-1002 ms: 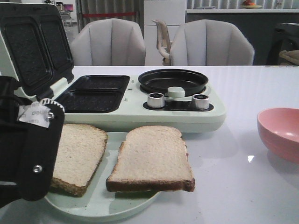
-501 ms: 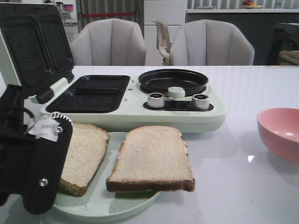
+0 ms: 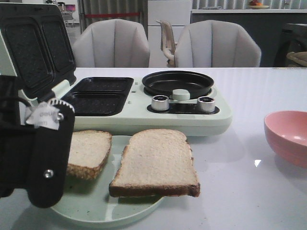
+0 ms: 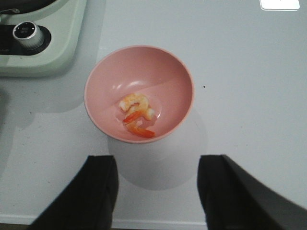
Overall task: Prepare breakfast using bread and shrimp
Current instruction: 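Grasp the bread slice nearest the left gripper with the left gripper, then lift the bread with the left gripper and lay it in the sandwich maker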
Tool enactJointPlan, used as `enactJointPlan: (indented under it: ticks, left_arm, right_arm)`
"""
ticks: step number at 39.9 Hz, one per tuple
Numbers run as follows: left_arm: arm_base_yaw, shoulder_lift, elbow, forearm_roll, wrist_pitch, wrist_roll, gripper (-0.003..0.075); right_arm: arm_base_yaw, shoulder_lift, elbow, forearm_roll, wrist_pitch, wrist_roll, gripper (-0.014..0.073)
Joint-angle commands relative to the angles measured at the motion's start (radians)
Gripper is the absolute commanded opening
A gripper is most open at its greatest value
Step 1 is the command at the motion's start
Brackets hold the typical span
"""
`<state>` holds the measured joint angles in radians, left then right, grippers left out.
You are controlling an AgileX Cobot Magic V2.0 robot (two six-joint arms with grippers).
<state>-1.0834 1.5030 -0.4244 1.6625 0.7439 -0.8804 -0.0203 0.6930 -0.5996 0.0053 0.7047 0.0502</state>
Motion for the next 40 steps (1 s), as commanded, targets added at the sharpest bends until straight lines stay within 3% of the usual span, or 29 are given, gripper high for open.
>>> enactJointPlan:
  ticks: [1, 9, 17, 40]
  left_arm:
    - [-0.044, -0.093, -0.018, 0.009, 0.117, -0.029, 0.0101]
    - [-0.058, -0.226, -0.018, 0.080, 0.226, -0.029, 0.0101]
    - [-0.015, -0.269, -0.033, 0.197, 0.214, -0.029, 0.0101]
    - [0.385, -0.012, -0.441, 0.197, -0.129, -0.009, 0.0101]
  right_arm:
    - [-0.007, 0.003, -0.034, 0.000, -0.061, -0.008, 0.0487]
    - [-0.007, 0.003, -0.034, 0.000, -0.061, -0.008, 0.0487]
    - [-0.007, 0.003, -0.034, 0.000, -0.061, -0.008, 0.0487]
    - [-0.007, 0.003, -0.034, 0.000, -0.061, -0.008, 0.0487]
